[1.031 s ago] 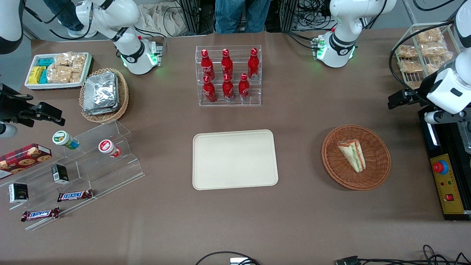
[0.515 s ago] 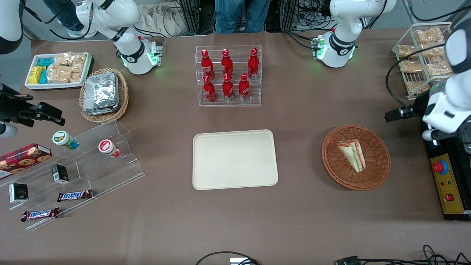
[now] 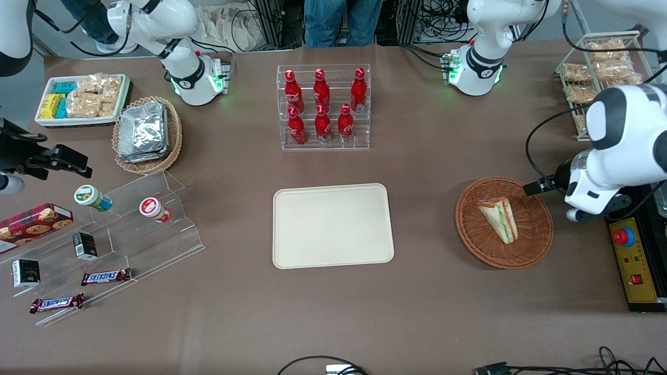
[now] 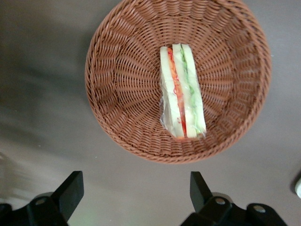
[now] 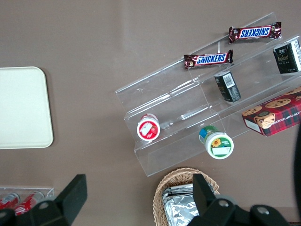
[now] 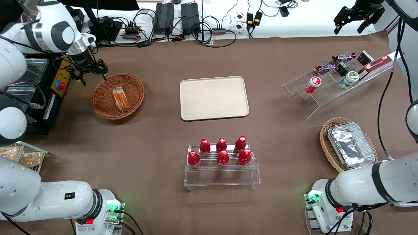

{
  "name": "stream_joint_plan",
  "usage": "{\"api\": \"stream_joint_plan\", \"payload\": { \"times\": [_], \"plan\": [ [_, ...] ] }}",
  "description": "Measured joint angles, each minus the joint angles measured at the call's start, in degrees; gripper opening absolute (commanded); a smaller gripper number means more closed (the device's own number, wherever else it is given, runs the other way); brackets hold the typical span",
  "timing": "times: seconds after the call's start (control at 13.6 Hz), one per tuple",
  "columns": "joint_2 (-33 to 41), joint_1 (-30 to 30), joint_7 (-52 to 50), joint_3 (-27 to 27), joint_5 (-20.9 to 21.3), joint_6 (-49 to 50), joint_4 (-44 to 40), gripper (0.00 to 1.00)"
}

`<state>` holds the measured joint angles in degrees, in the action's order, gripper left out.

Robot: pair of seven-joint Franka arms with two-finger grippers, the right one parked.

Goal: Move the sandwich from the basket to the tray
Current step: 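Lower the open left gripper around the wrapped sandwich and close it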

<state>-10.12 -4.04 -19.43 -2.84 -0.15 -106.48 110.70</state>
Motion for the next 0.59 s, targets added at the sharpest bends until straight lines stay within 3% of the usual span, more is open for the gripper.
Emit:
{"api": "stream_joint_plan", "payload": {
  "times": [0.22, 0.59],
  "plan": [
    [-4.6, 0.0, -3.2, 0.0, -0.2, -3.5, 0.1, 1.0],
    [-8.9, 0.0, -5.5, -0.1, -4.9, -7.4, -0.2, 1.0]
  ]
}}
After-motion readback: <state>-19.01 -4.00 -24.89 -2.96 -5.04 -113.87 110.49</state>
